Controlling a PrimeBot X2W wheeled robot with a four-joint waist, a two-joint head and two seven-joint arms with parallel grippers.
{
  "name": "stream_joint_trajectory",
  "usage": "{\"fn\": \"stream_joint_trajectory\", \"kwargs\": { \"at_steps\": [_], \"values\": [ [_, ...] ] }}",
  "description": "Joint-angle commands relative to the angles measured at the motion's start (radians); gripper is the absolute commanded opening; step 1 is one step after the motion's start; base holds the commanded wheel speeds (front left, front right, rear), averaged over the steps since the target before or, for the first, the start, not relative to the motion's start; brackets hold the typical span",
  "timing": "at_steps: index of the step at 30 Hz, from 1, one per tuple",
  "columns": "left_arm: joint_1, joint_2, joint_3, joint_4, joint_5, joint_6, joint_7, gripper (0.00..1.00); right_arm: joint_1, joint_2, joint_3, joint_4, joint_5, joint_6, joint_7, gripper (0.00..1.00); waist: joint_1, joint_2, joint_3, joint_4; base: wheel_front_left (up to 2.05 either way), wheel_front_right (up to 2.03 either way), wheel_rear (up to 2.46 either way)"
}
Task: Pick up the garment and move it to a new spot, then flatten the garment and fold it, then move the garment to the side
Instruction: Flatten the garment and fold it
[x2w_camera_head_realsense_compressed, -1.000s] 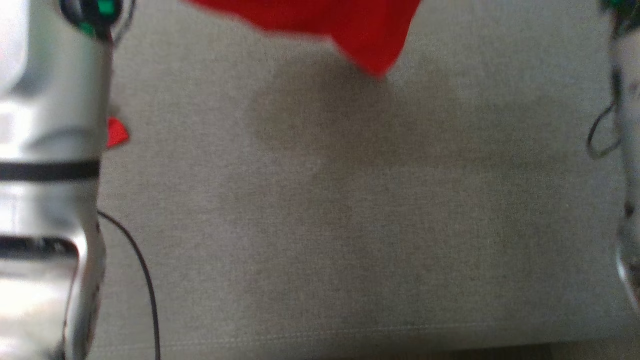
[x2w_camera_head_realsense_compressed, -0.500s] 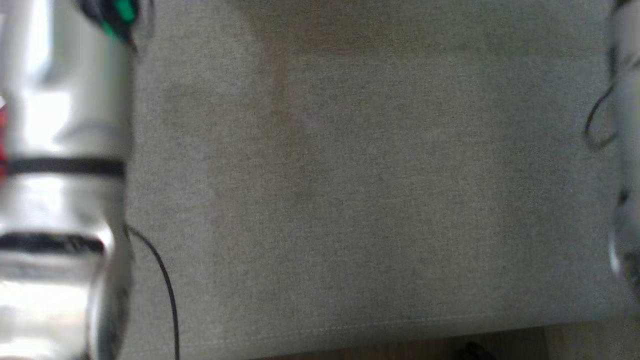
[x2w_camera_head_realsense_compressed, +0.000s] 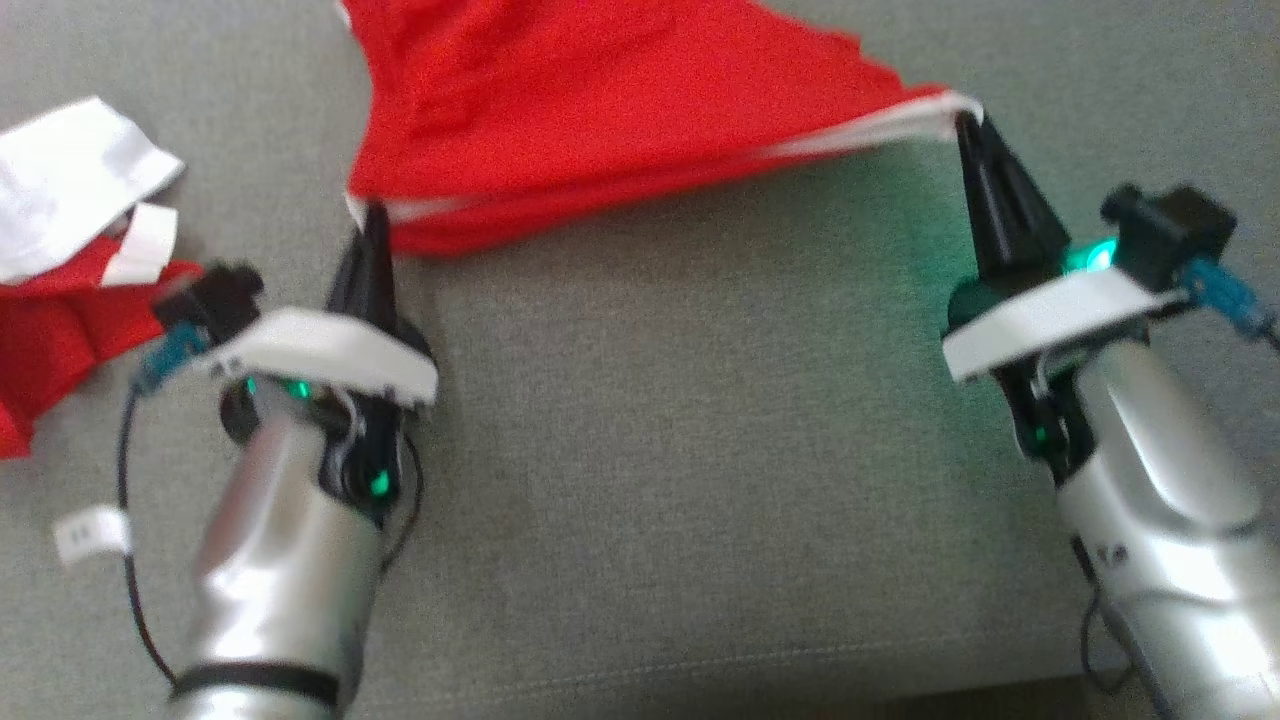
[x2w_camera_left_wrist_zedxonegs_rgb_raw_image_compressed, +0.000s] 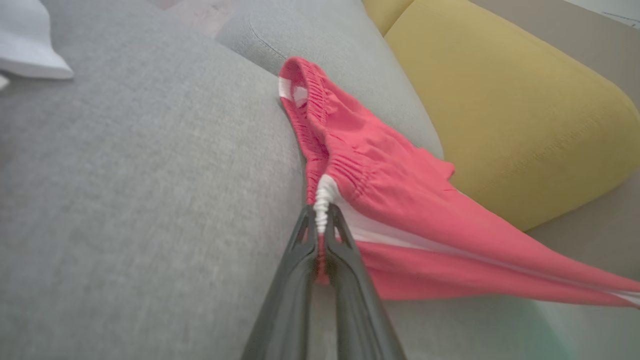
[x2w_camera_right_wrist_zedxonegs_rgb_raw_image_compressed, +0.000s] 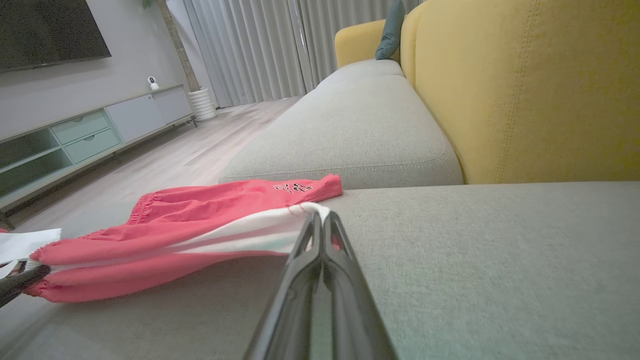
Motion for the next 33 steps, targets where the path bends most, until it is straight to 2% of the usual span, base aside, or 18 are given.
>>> {"fn": "stream_joint_trajectory", "kwargs": {
  "at_steps": [1,4,16,22,29,31,33],
  "values": [
    [0.041,0.023,0.016,-0.020,-0.015,0.001,-0.005,0.00,0.016,-0.014,0.007,-0.042,0.008,0.006,-0.006,0.00,0.0001,0.0000,-0.040,-0.002,0.00,0.00,0.00],
    [0.118,0.023,-0.007,-0.040,-0.048,0.001,-0.005,0.00,0.106,-0.022,0.007,-0.067,0.022,0.006,-0.005,0.00,0.0001,0.0000,-0.088,-0.001,0.00,0.00,0.00],
    [0.386,0.022,-0.023,-0.131,-0.063,0.004,-0.005,0.00,0.414,-0.028,-0.007,-0.180,0.048,0.006,0.068,0.00,0.0001,0.0000,-0.287,-0.018,0.00,0.00,0.00],
    [0.505,0.022,-0.042,-0.202,-0.062,0.011,-0.005,0.00,0.535,-0.040,-0.033,-0.260,0.046,0.006,0.120,0.00,0.0001,0.0000,-0.329,-0.007,0.00,0.00,0.00],
    [0.505,0.022,-0.073,-0.292,-0.064,0.011,-0.005,0.00,0.516,-0.060,-0.070,-0.352,0.012,0.006,0.160,0.00,0.0001,0.0000,-0.288,0.044,0.00,0.00,0.00],
    [0.465,0.022,-0.102,-0.319,0.002,0.010,-0.005,0.00,0.470,-0.056,-0.086,-0.363,0.001,0.006,0.168,0.00,0.0001,0.0000,-0.255,0.067,0.00,0.00,0.00],
    [0.424,0.022,-0.123,-0.332,0.018,0.008,-0.005,0.00,0.409,-0.053,-0.097,-0.360,-0.015,0.006,0.175,0.00,0.0001,0.0000,-0.221,0.092,0.00,0.00,0.00]
  ]
}}
